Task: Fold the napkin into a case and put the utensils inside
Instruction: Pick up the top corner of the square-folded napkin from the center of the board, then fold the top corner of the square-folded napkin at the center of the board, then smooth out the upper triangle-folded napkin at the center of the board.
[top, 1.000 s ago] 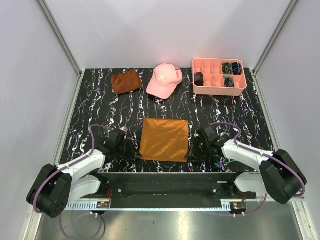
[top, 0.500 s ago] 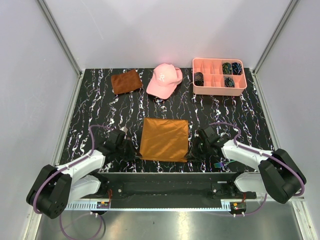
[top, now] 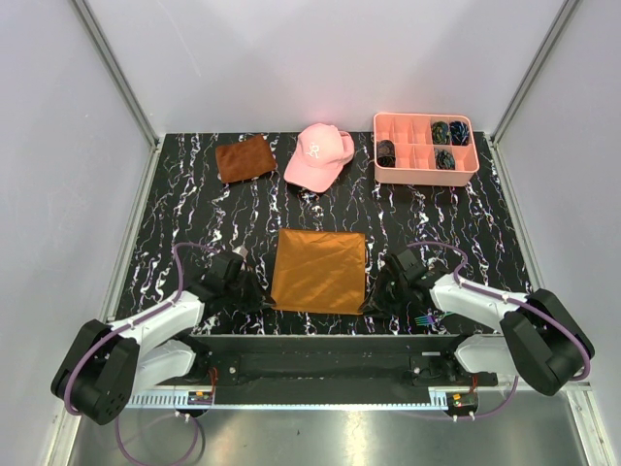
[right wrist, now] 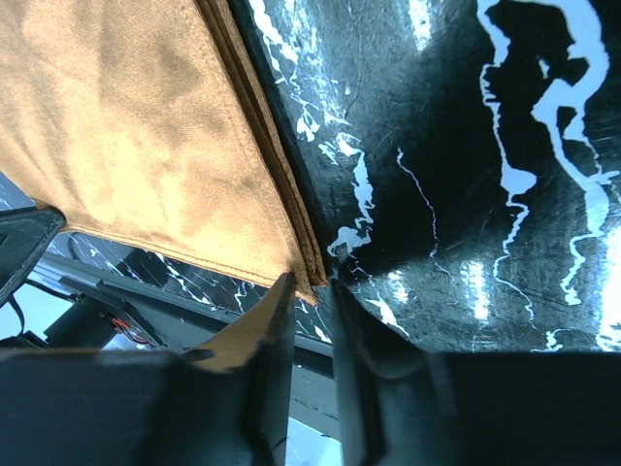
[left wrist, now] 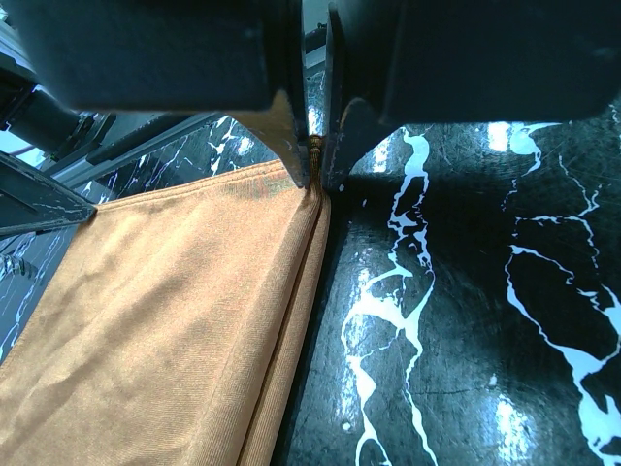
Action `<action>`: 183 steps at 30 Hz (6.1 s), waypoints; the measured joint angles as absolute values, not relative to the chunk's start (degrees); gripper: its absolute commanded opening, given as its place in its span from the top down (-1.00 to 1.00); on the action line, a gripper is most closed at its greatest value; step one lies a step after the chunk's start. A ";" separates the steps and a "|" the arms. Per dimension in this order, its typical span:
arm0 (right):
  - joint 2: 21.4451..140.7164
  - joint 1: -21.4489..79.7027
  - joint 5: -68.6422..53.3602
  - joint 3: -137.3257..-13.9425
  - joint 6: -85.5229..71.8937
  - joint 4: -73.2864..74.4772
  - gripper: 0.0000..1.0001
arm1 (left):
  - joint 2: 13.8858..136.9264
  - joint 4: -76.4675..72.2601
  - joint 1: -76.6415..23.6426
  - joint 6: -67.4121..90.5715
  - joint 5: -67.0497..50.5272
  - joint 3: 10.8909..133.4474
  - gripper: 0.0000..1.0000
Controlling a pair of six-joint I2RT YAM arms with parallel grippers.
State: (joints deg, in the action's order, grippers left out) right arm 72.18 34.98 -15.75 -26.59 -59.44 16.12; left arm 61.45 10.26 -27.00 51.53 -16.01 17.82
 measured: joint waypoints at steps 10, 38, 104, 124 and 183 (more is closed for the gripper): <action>70.11 34.98 -15.97 -26.61 -59.86 16.34 0.69 | 61.17 9.15 -27.00 52.38 -16.38 17.08 0.88; 78.30 34.98 -16.40 -38.96 -52.10 19.62 1.00 | 59.46 5.19 -27.00 54.92 -17.54 14.09 1.00; 132.35 34.87 -32.60 -97.76 -39.42 16.14 0.91 | 59.29 2.11 -27.00 56.01 -18.48 12.47 1.00; 134.34 34.87 -32.67 -98.80 -39.48 16.12 0.77 | 44.03 15.31 -27.03 59.24 -15.33 11.31 -0.15; 116.62 16.80 -38.26 -72.20 -26.72 13.67 0.43 | 70.26 1.74 -27.33 49.34 -23.46 19.44 0.64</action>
State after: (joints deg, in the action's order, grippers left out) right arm 116.62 16.80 -38.26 -72.20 -26.72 13.67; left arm 70.26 1.74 -27.33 49.34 -23.46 19.44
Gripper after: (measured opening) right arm 0.284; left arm 0.189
